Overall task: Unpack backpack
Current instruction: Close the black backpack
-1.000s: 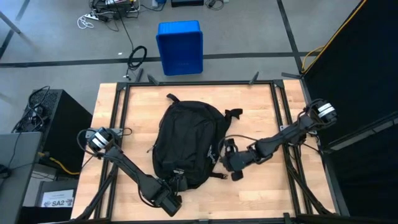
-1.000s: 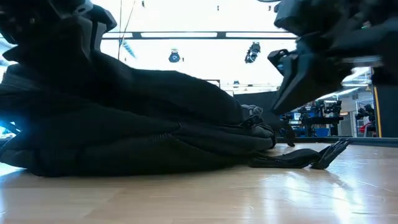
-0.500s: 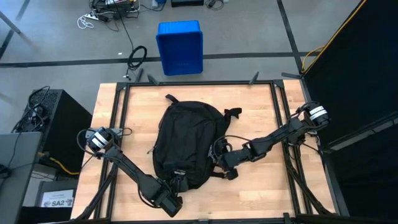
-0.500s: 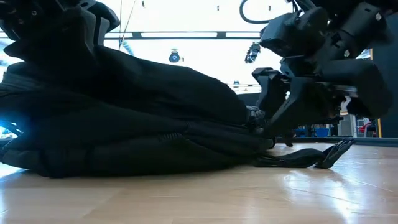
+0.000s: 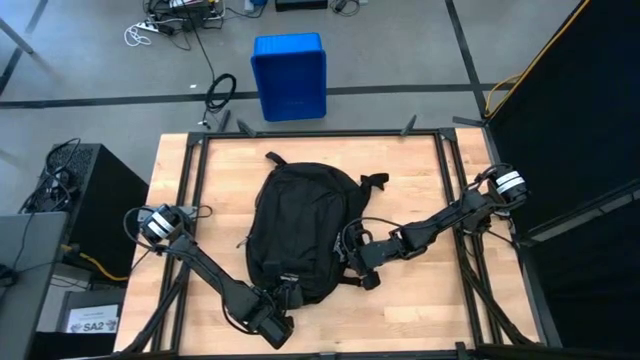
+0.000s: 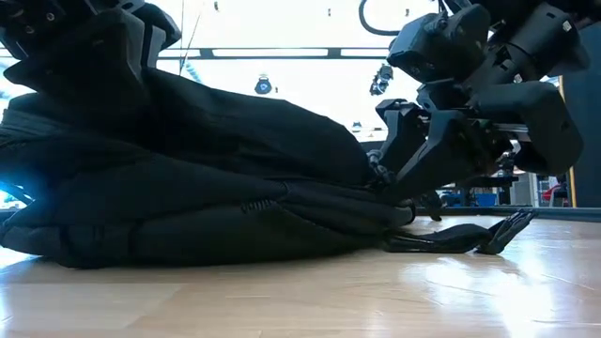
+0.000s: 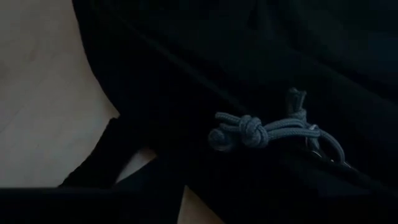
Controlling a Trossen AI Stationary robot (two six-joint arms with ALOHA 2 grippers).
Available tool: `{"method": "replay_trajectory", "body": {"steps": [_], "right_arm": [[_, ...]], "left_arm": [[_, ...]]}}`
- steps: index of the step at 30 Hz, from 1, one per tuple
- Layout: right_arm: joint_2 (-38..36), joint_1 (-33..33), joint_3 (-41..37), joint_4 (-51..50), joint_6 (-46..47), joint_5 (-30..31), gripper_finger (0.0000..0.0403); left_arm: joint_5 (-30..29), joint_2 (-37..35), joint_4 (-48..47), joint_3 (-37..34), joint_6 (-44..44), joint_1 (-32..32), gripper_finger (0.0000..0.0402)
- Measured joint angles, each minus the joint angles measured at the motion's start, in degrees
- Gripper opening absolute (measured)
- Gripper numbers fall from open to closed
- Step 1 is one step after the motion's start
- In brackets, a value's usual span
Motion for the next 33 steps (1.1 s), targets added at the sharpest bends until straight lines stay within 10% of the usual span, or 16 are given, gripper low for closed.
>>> {"method": "replay_trajectory", "body": {"steps": [33], "right_arm": [[-0.11, 0.22, 0.09, -4.74, 1.70, -2.01, 0.0121]], "left_arm": [[0.75, 0.00, 0.17, 0.07, -0.17, 0.00, 0.0000]]}}
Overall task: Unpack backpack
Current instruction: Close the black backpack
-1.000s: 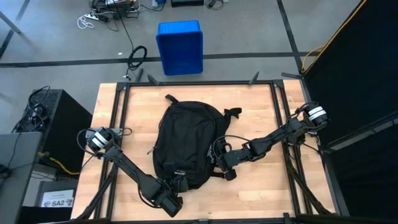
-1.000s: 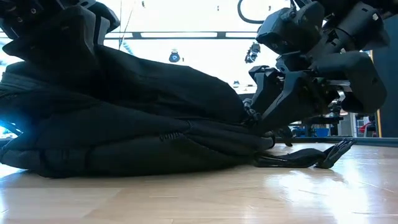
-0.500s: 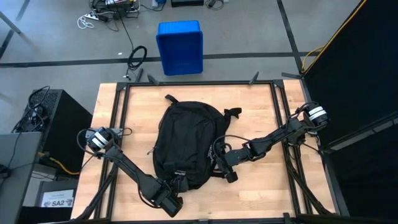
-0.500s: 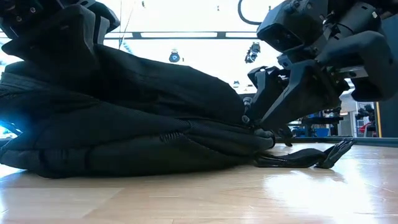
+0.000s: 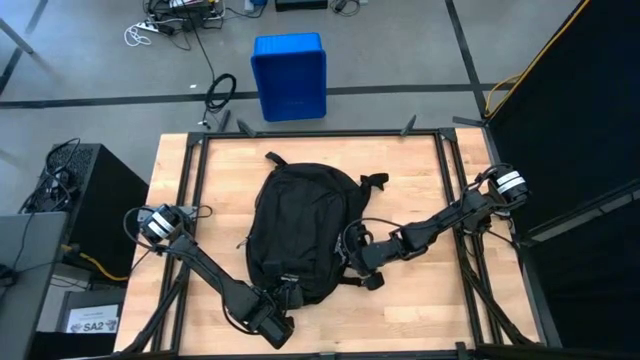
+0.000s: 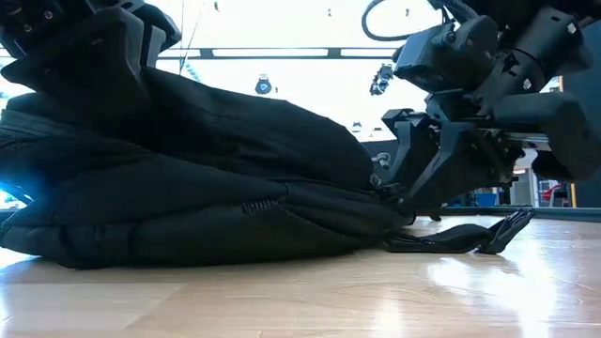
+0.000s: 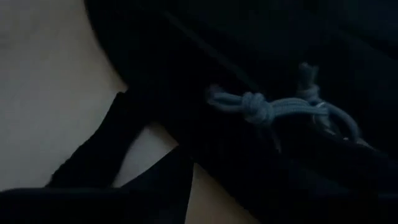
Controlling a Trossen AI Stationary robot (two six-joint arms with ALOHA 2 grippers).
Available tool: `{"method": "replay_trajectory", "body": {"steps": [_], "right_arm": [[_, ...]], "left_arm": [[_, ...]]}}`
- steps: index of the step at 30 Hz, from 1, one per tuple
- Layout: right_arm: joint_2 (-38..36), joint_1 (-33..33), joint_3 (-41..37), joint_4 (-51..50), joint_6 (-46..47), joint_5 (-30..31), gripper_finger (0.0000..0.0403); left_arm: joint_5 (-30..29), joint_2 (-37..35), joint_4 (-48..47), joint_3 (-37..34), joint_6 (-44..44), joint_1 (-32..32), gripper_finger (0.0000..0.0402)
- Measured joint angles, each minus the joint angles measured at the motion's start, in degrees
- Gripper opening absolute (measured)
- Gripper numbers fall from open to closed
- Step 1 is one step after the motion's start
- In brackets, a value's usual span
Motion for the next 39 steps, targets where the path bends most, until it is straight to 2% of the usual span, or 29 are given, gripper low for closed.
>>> {"method": "replay_trajectory", "body": {"steps": [6, 13, 17, 22, 26, 35, 39], "right_arm": [[0.00, 0.04, 0.00, 2.83, 0.07, -8.07, 0.0090], [0.00, 0.02, -0.02, 11.01, -0.93, -12.08, 0.0054], [-0.03, 0.04, -0.02, 13.79, -3.15, -11.24, 0.0046], [-2.30, 0.70, -0.02, 11.30, -6.21, -1.46, 0.0051], [-4.96, 1.09, -0.02, 4.66, -7.46, 1.54, 0.0061], [-7.21, 1.49, -0.02, -6.87, -0.45, 2.31, 0.0078], [-7.21, 2.19, -0.02, -5.70, 2.65, -4.86, 0.0073]], "left_arm": [[0.21, 0.00, 0.02, 0.00, -0.02, -0.02, 0.0000], [0.23, 0.00, 0.30, 0.00, -0.02, -0.02, 0.0000], [0.21, 0.00, 0.33, 0.00, -0.03, -0.02, 0.0000], [0.21, 0.00, 0.31, 0.00, -0.04, -0.02, 0.0000], [0.21, 0.00, 0.31, 0.00, -0.04, -0.02, 0.0000], [0.19, 0.00, 0.28, 0.00, -0.04, -0.02, 0.0000], [0.19, 0.00, 0.28, 0.00, -0.04, -0.02, 0.0000]]}}
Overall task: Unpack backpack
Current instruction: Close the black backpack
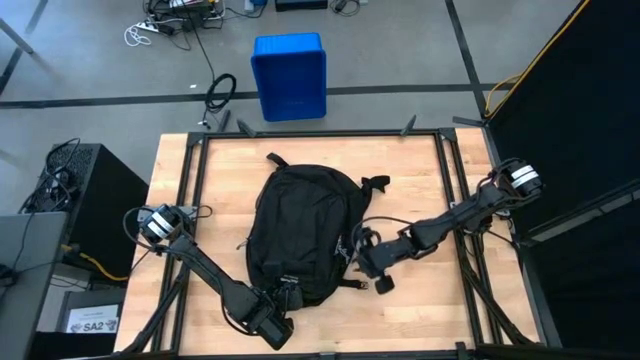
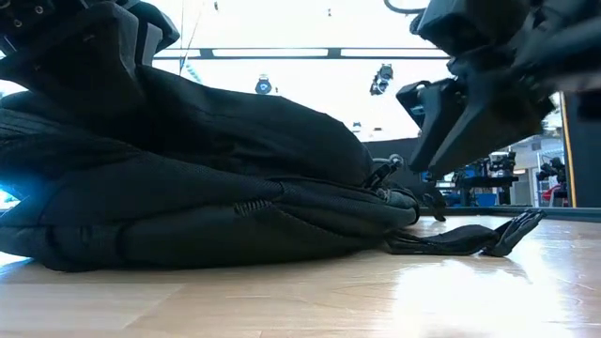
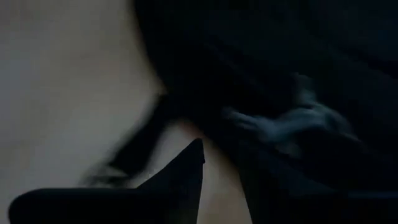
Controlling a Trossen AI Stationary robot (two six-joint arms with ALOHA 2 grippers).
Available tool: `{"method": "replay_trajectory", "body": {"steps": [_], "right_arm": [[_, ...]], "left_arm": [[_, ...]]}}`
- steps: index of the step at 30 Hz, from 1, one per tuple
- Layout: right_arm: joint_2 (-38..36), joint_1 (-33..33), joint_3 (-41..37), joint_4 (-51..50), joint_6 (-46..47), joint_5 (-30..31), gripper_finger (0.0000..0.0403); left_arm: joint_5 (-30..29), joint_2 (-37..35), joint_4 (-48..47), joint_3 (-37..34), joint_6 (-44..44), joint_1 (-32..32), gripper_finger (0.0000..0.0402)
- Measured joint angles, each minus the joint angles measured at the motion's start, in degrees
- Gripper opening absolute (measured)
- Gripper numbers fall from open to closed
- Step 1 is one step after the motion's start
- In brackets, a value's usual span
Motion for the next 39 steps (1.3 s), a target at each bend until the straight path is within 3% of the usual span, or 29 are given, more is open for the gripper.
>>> {"method": "replay_trajectory", "body": {"steps": [6, 11, 18, 22, 27, 39], "right_arm": [[1.94, 1.79, -0.01, 5.10, 1.74, -1.64, 0.0064], [6.49, 3.25, 0.00, 15.53, 2.69, -3.86, 0.0084], [7.36, 2.79, -0.02, 16.65, 3.52, 9.86, 0.0133], [7.19, 1.82, -0.02, 16.58, 3.26, 13.63, 0.0151], [7.19, 3.87, -0.02, 16.21, 2.27, 12.94, 0.0154], [7.58, 8.16, -0.02, 14.15, 12.79, 9.06, 0.0136]], "left_arm": [[0.00, 0.00, 0.04, 0.00, 0.00, 0.00, 0.0000], [-0.02, 0.00, 0.84, 0.00, 0.00, 0.00, 0.0000], [0.07, 0.00, 0.98, 0.00, 0.03, 0.00, 0.0000], [0.15, 0.00, 0.98, 0.00, 0.05, 0.00, 0.0000], [0.20, 0.00, 0.96, 0.00, 0.07, -0.11, 0.0000], [0.24, 0.00, 1.46, 0.00, 0.17, -0.11, 0.0000]]}}
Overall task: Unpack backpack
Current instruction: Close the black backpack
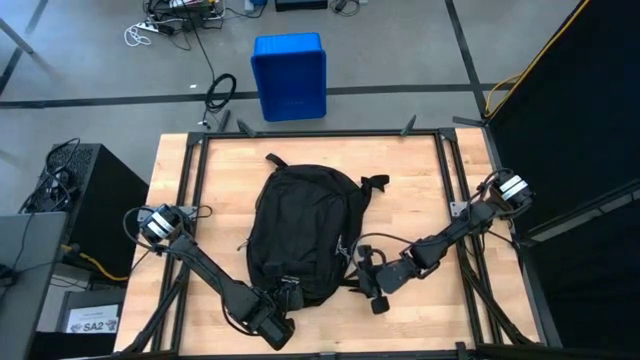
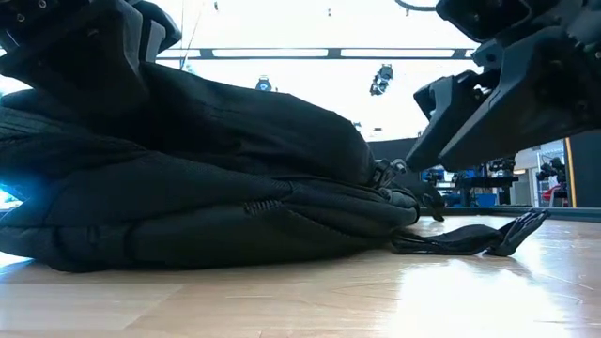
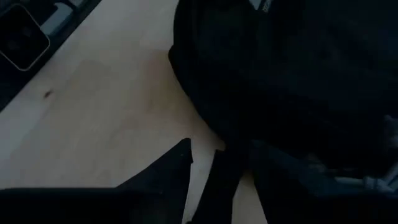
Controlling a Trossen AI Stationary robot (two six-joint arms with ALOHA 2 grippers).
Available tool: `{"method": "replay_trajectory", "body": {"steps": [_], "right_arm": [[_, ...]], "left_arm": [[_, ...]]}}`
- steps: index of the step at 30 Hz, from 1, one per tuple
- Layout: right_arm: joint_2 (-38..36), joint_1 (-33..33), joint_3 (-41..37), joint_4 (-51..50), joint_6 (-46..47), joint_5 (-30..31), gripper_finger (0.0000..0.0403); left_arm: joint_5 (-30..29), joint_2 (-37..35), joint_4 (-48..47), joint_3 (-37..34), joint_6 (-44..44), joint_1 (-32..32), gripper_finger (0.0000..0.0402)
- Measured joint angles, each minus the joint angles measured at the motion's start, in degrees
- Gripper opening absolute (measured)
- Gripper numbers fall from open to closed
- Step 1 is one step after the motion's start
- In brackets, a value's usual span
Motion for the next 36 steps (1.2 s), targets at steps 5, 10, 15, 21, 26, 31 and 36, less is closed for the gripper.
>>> {"method": "replay_trajectory", "body": {"steps": [5, 10, 15, 21, 26, 31, 36], "right_arm": [[1.30, -1.83, 0.00, 0.61, 1.36, 2.73, 0.0133], [3.02, -5.90, 0.02, 0.93, 3.85, 7.81, 0.0141], [2.84, -7.38, 0.02, 1.47, 4.67, 7.74, 0.0155], [3.56, -7.69, 0.06, -0.80, 5.33, 7.88, 0.0160], [7.40, -8.46, 0.13, 2.34, 5.05, 8.17, 0.0160], [9.22, -9.02, 0.17, 5.90, 3.52, 8.42, 0.0146], [9.31, -9.03, 0.13, 6.35, 2.35, 8.27, 0.0091]], "left_arm": [[0.02, 0.00, 0.16, 0.00, 0.02, 0.00, 0.0000], [0.02, 0.00, 0.37, 0.00, 0.02, 0.00, 0.0000], [0.00, 0.00, 0.58, 0.00, 0.13, 0.00, 0.0000], [0.01, 0.00, 0.83, 0.00, 1.29, 0.00, 0.0000], [0.12, 0.02, 1.17, 0.00, 1.36, 0.02, 0.0000], [0.42, 0.02, 1.31, 0.00, 1.27, 0.00, 0.0000], [0.41, 0.02, 1.46, 0.00, 1.28, 0.00, 0.0000]]}}
